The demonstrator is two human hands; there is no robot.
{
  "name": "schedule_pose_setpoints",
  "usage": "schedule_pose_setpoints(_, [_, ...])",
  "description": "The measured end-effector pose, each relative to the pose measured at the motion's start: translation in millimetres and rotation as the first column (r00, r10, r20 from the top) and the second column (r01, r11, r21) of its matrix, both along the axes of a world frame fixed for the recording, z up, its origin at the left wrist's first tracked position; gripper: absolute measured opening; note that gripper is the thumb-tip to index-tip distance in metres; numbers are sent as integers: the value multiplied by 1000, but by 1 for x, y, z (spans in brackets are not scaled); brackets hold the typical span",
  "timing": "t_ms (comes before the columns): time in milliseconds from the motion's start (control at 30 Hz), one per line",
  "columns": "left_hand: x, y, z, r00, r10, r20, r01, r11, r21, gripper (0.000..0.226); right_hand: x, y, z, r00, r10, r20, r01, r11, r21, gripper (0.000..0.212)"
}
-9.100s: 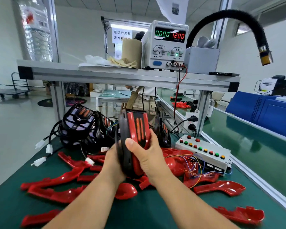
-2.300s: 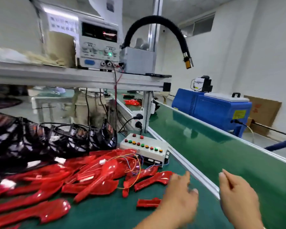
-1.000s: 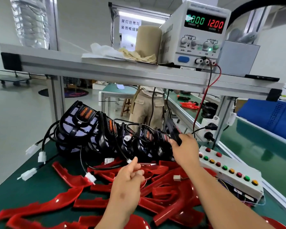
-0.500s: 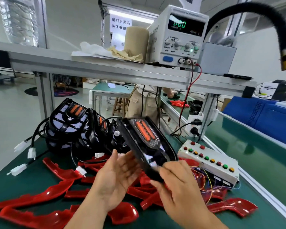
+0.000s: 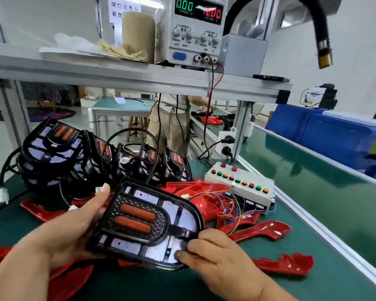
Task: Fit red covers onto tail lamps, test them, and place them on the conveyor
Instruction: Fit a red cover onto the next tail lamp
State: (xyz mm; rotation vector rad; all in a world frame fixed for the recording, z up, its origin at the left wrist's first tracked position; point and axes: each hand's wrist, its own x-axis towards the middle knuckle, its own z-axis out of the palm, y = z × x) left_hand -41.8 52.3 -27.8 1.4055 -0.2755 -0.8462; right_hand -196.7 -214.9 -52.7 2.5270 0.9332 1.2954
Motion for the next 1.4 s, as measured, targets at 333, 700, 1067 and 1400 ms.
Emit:
schedule_pose_setpoints(333, [-27, -29, -7, 989, 149, 19, -146, 984, -100, 33, -6, -10, 0, 931, 11, -365, 104, 950, 294, 29])
schedule_pose_setpoints(700, [-21, -38, -7, 913, 387, -131, -408, 858, -312, 32, -116, -138, 28, 542, -161, -825, 692, 642, 330, 55])
schedule_pose_setpoints(1067, [-27, -44, -9, 906, 411, -103, -419, 834, -359, 48, -112, -132, 14, 697, 226, -681, 544, 452, 707, 28])
schedule_pose_setpoints(1400, [-36, -52, -6, 911, 413, 4, -386, 854, -347, 48, 2, -39, 70, 664, 584, -468, 409, 240, 880, 45])
